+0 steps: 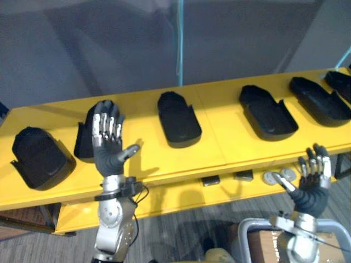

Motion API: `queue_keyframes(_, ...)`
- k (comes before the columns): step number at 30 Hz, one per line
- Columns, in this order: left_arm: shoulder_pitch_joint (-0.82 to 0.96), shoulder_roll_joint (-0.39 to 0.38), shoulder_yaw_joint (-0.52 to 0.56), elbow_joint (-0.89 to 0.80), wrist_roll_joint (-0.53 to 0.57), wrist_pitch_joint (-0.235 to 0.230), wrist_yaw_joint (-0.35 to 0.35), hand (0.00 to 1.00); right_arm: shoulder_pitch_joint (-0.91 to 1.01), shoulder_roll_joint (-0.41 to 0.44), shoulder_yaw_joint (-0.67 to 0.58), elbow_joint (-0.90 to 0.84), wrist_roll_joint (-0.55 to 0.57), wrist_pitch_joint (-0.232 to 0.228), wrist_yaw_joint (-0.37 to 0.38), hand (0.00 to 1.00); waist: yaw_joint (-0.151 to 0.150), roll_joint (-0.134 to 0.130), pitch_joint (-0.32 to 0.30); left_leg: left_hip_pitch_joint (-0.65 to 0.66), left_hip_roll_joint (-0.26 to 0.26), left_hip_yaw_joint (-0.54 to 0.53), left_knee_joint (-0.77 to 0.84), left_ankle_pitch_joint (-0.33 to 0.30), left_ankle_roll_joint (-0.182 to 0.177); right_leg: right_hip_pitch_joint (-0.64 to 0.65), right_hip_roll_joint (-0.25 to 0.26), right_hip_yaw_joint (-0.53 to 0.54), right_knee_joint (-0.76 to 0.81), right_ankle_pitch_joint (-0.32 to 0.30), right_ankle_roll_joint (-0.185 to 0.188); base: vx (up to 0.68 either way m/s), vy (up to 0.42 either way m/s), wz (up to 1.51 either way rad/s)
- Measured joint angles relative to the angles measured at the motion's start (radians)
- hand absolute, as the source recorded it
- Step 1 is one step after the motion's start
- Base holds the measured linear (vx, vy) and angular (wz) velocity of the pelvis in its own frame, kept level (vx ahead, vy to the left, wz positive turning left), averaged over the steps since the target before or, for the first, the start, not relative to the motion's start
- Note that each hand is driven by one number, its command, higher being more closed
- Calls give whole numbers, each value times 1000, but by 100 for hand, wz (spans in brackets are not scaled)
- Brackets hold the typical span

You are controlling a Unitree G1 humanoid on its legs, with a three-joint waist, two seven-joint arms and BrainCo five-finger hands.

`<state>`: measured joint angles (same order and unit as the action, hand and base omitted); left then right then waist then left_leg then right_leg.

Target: Walk over and take plastic housings, then place them on the shelf

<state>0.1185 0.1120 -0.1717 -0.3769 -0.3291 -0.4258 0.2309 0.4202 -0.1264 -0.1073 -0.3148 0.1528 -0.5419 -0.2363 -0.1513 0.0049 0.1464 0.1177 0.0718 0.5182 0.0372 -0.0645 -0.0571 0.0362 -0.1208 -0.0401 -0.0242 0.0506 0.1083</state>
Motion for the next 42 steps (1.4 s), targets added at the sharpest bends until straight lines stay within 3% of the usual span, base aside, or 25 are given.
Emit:
queue_keyframes(2, 26, 0, 0, 0, 29, 0, 1, 0, -11, -8, 18, 3, 1, -1, 5, 0, 16, 9, 1, -17, 10, -97, 63, -46, -2, -4, 4, 24, -3, 4, 1, 7, -22, -40)
queue_keyframes(13, 97, 1, 55, 0, 74, -6, 1, 0, -13, -14, 91, 22, 9, -10, 16, 0, 32, 4, 0, -50, 22, -89, 198, -138, 4, -11, -1, 75, -7, 12, 13, -37, 13, -15)
queue_keyframes(16, 112, 1, 70, 0, 72, -13, 2, 0, -18, -16, 90, 45, 9, -26, 18, 0, 41, 5, 0, -58, 23, -157, 229, -161, 9, -16, 7, 101, -9, 22, 17, -19, -4, -24)
queue_keyframes(24, 108, 1, 36, 0, 65, -32, -23, 0, -10, -21, 90, 50, 9, -31, 18, 0, 38, 5, 0, -70, 22, -157, 222, -172, 16, -24, 1, 100, -18, 22, 9, -45, -2, -2)
queue_keyframes(28, 103, 0, -8, 11, 66, -30, -28, 0, -22, -49, 91, 66, 2, -33, 17, 0, 37, 20, 1, -80, 34, -150, 229, -166, 10, -42, 10, 100, 3, 20, 10, 29, -14, -4)
queue_keyframes(30, 94, 3, -8, 34, 68, -26, -14, 0, -46, -58, 91, 92, -1, -35, 17, 0, 35, 33, 18, -71, 59, -145, 254, -172, 4, -48, 28, 92, 52, -10, 2, 45, -42, -7)
queue_keyframes(32, 76, 19, -8, 74, 68, -21, -7, 0, -55, -59, 91, 108, 0, -41, 19, 0, 33, 30, 51, -89, 89, -154, 376, -172, 5, -53, 34, 85, 147, -81, -16, 17, -100, 9)
queue_keyframes(33, 77, 21, -8, 96, 68, -18, -5, 0, -53, -69, 91, 110, 0, -47, 21, 0, 31, 37, 68, -139, 125, -170, 538, -162, 19, -44, 36, 73, 199, -124, -22, 13, -123, 16)
queue_keyframes(34, 88, 17, -7, 106, 69, -17, -4, 0, -42, -82, 89, 110, 0, -53, 24, 0, 30, 52, 81, -197, 154, -208, 688, -120, 62, -31, 44, 70, 225, -152, -31, 16, -90, 1)
queue_keyframes(35, 96, 16, -5, 106, 69, -17, -4, 0, -39, -88, 90, 114, 0, -54, 27, 0, 35, 57, 83, -224, 168, -217, 742, -85, 78, -30, 46, 71, 232, -156, -37, 65, -45, -19)
queue_keyframes(36, 107, 15, 3, 108, 68, -17, -4, 0, -42, -95, 90, 127, 0, -57, 41, 0, 37, 63, 87, -261, 181, -228, 820, 7, 104, -14, 34, 74, 230, -159, -44, 79, -10, -25)
queue_keyframes(37, 109, 16, 6, 118, 66, -18, -8, 0, -39, -99, 87, 131, -1, -67, 45, 0, 36, 46, 96, -278, 179, -221, 868, 83, 112, 7, -3, 73, 225, -156, -53, 78, 11, -21)
queue_keyframes(38, 109, 14, 6, 129, 66, -19, -11, 0, -38, -102, 81, 130, -1, -75, 46, 0, 35, 44, 96, -281, 188, -217, 883, 76, 111, 12, -14, 73, 224, -155, -53, 67, 11, -18)
queue_keyframes(39, 105, 6, 6, 158, 68, -21, -17, 0, -41, -102, 54, 130, 3, -92, 48, 0, 28, 42, 96, -295, 243, -245, 880, 51, 113, 18, -35, 75, 225, -155, -51, 61, -14, -14)
queue_keyframes(40, 99, 0, 6, 176, 71, -22, -20, 0, -41, -103, 43, 130, 9, -97, 53, 0, 26, 41, 96, -295, 264, -263, 864, 50, 115, 17, -43, 79, 225, -156, -51, 67, -23, -14)
queue_keyframes(42, 90, -9, 12, 220, 71, -22, -30, 0, -57, -109, 3, 130, 45, -117, 65, 0, 26, 26, 91, -283, 281, -371, 719, 55, 107, -1, -88, 104, 239, -165, -35, 67, 43, -16)
